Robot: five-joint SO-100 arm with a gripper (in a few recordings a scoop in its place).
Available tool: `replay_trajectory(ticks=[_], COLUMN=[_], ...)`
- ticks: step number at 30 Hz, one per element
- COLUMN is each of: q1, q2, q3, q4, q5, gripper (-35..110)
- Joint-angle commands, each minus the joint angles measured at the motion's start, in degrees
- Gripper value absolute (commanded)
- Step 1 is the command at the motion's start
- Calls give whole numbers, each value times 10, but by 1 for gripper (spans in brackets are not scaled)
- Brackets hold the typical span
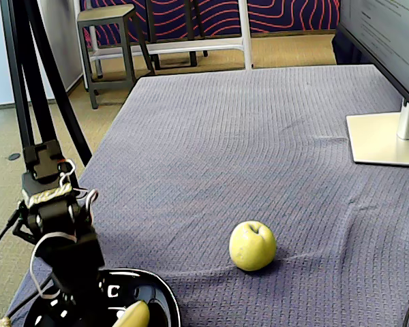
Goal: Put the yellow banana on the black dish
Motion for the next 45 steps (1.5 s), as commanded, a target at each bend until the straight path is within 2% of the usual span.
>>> replay_trajectory(ticks=[1,8,12,17,22,30,35,45], q1=[-15,-33,-59,-124,-239,-471,-594,-607], q2=[81,185,282,425,555,798,969,1094], q3=[-21,62,172,331,471,762,921,1062], q4=[44,44,29,9,-18,-145,-176,-226], q5=[11,14,3,-8,21,55,73,48], gripper=[17,8,0,0,0,0,0,0])
